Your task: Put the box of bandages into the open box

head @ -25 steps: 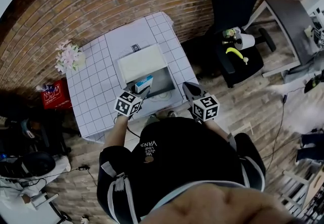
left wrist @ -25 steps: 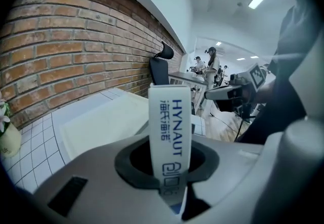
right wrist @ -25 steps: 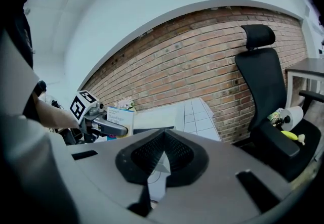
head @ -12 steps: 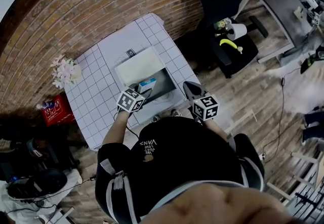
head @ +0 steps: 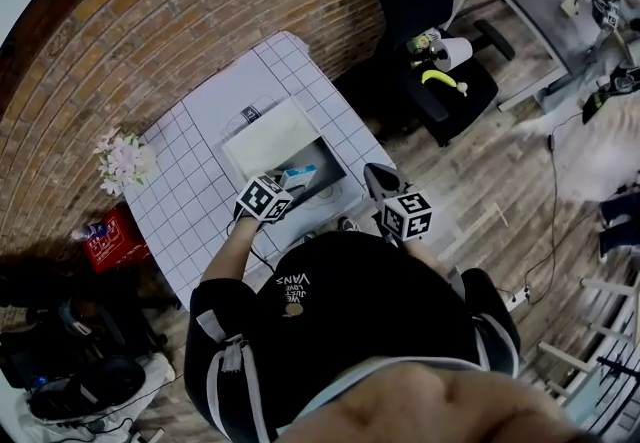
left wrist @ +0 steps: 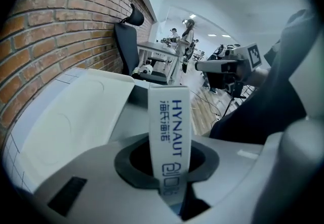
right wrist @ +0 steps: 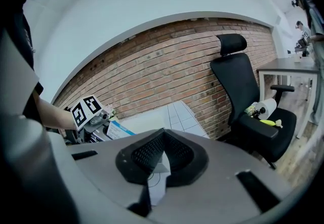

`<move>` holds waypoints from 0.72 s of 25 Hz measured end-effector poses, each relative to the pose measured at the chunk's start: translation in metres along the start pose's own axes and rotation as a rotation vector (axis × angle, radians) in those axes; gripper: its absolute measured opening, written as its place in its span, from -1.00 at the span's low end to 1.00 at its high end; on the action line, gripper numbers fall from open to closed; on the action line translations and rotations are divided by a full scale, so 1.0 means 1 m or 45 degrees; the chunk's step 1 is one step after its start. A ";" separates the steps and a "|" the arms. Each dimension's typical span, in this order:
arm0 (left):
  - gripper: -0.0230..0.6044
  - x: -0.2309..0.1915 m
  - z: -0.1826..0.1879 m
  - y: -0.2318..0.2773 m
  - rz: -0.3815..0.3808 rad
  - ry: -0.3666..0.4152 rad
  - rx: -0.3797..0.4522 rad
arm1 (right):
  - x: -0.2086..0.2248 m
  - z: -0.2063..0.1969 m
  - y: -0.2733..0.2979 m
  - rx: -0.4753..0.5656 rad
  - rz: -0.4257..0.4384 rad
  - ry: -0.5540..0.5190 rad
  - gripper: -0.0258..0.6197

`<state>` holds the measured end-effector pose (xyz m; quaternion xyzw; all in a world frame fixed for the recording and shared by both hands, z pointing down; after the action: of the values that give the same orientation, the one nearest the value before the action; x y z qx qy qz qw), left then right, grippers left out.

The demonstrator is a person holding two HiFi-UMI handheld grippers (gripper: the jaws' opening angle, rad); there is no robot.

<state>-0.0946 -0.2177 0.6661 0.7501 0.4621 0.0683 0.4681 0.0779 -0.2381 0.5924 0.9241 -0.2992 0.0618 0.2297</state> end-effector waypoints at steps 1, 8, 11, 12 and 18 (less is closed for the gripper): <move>-0.67 0.001 -0.001 0.002 -0.015 0.006 -0.017 | 0.000 0.000 -0.001 -0.001 -0.006 0.003 -0.93; -0.67 0.005 -0.006 0.014 -0.069 0.038 -0.106 | -0.001 0.000 -0.006 0.007 -0.031 0.011 -0.93; -0.67 0.006 -0.004 0.017 -0.074 0.050 -0.110 | 0.000 -0.002 -0.008 0.005 -0.040 0.017 -0.93; -0.67 0.006 -0.004 0.019 -0.074 0.054 -0.112 | 0.000 -0.002 -0.009 0.002 -0.042 0.019 -0.93; -0.66 0.003 -0.005 0.020 -0.061 0.052 -0.105 | 0.002 -0.004 -0.011 -0.003 -0.059 0.032 -0.93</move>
<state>-0.0831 -0.2153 0.6833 0.7172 0.4863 0.0914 0.4907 0.0860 -0.2296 0.5925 0.9296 -0.2748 0.0677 0.2359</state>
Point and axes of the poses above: the fingertips, and each gripper's own axes: y forward along the fingers, x to its right, z out of its top, the point moved 2 cm from there along -y, backward along the fingers, and after that the axes turned 4 degrees about -y, right-handed, at the moved point
